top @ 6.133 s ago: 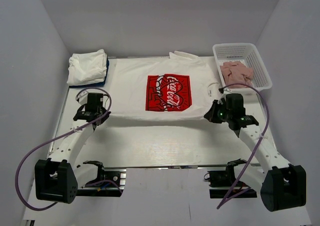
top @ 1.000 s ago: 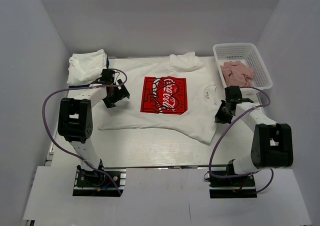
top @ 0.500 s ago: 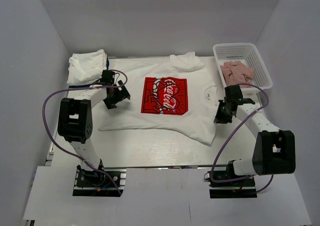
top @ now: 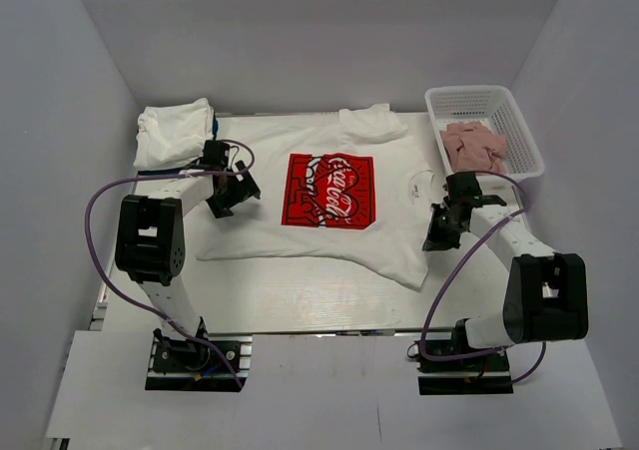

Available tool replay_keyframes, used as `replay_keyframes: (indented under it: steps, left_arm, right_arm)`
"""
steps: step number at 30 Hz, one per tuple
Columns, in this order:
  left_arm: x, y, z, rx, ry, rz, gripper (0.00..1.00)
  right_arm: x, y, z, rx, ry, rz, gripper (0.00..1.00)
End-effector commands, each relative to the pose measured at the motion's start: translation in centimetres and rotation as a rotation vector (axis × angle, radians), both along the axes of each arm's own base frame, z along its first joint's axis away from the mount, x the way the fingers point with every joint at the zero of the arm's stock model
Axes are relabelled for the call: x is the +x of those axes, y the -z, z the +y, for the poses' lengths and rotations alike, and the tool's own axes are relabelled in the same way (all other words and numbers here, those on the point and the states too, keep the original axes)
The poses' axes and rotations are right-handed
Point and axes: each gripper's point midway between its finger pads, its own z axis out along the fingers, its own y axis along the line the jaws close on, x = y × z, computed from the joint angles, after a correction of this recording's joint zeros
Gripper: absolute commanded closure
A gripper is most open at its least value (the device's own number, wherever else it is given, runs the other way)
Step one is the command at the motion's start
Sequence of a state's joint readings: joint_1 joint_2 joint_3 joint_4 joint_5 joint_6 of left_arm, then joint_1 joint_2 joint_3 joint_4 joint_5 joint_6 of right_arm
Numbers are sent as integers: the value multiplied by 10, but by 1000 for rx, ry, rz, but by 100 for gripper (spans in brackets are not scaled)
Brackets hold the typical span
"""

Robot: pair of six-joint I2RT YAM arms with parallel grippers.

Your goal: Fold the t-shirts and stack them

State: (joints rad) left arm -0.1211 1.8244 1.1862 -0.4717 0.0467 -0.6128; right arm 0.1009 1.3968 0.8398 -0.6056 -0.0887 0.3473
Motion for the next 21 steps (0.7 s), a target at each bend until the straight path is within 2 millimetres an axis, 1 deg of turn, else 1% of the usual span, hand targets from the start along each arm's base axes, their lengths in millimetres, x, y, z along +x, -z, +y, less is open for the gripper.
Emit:
replay_keyframes:
  steps: [1,4,5,6,7,8,10,11,12,13,14,15,16,17,19,20,21]
  left_arm:
    - [2,-19,-4,-16,19,-49,0]
    - [2,-19,-4,-16,19,-49,0]
    - [2,-19,-4,-16,19,-49,0]
    - [2,-19,-4,-16,19,-49,0]
    - [1,-15,-4,-15,19,-40,0]
    - [1,-15,-4,-15,19,-40,0]
    - [1,-15,-6,-24,24,-39,0]
    - [4,-17,-6,-25,24,-51,0]
    - [3,-17,-8,-33,29,-50,0]
    - [3,-17,-8,-33,29,-50,0]
    - [6,-18,-8,-35,29,-63,0]
    - [3,-14,-8,-33,29,-51,0]
    - [5,-15,-8,-34,29,-60,0]
    - [1,-12,-9,-46,26,-49,0]
    - [1,-10,-9,-46,26,-49,0]
    - [-1,-8,-11,-55,31,-50,0]
    - [-4,-8,-11,-55,31,-48,0]
  right_arm:
    - [0,-1,7,33,-20,5,100]
    - [3,-5,11,55,-37,-13,100]
    - [4,-9,19,88,-63,-24,100]
    - [5,-12,21,91,-108,-44,100]
    - [6,-20,30,133,-148,-69,100]
    - [4,-24,37,150,-193,-76,100]
    - [4,-41,57,211,-316,-126,100]
    - [0,-46,62,224,-348,-127,100]
    - [-1,-59,77,237,-427,-166,100]
    - [-3,-67,86,263,-473,-182,100]
    - [-13,-71,96,278,-522,-171,100]
    - [-16,-82,107,294,-591,-206,100]
    - [-24,-86,116,326,-653,-206,100]
    - [-38,-93,128,367,-718,-201,100]
    - [-62,-97,146,426,-860,-196,100]
    - [-70,-99,151,453,-898,-190,100]
    - [-94,-94,155,456,-965,-118,100]
